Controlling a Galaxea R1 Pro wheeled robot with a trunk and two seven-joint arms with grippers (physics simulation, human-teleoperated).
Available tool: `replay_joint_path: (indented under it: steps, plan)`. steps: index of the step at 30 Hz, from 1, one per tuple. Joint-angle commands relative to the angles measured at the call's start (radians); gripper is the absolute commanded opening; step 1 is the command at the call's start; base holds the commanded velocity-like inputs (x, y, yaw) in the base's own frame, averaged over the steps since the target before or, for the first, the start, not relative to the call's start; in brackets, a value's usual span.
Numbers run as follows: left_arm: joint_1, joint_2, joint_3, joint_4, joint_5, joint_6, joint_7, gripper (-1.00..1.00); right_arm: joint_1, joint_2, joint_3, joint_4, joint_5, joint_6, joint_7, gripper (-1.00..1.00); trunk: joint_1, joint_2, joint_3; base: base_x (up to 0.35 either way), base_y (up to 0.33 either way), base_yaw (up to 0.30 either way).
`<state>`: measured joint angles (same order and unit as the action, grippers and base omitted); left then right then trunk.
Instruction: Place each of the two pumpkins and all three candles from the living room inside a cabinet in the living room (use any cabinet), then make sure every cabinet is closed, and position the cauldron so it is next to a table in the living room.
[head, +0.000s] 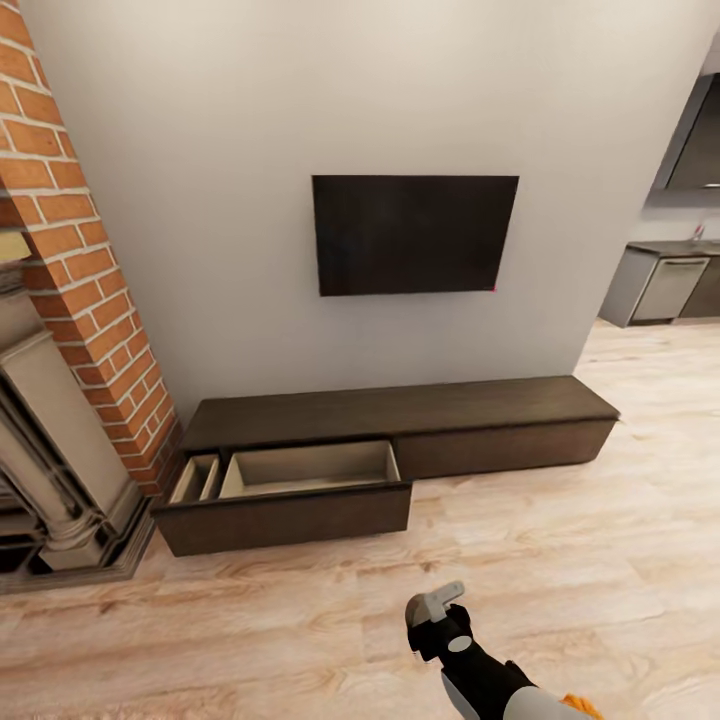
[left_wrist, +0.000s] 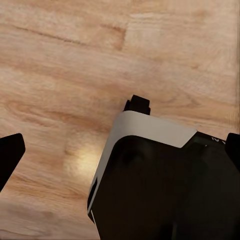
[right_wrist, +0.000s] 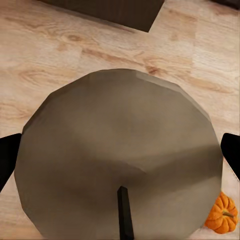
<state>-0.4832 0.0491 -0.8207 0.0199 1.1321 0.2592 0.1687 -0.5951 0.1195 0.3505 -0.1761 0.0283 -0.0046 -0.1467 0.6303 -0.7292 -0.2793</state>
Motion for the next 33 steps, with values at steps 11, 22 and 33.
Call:
replay_joint_path:
  steps: [11, 22, 33]
  plan:
    - [0.000, 0.001, 0.001, 0.000, 0.000, 0.000, 0.000, 1.00, 0.000, 0.000, 0.001, 0.000, 0.001, 0.000, -0.001, -1.00, 0.000, 0.000, 0.000, 0.296, -0.100, 0.262]
    - [0.000, 0.002, 0.001, 0.000, 0.000, 0.001, 0.000, 1.00, 0.000, -0.001, 0.000, 0.000, -0.003, 0.001, -0.001, -1.00, 0.000, 0.000, 0.000, 0.335, -0.002, 0.015]
    - [0.000, 0.002, 0.001, 0.000, 0.000, 0.001, 0.000, 1.00, 0.000, 0.000, 0.005, -0.012, 0.000, 0.021, -0.001, -1.00, 0.000, 0.000, 0.000, 0.337, 0.000, 0.000]
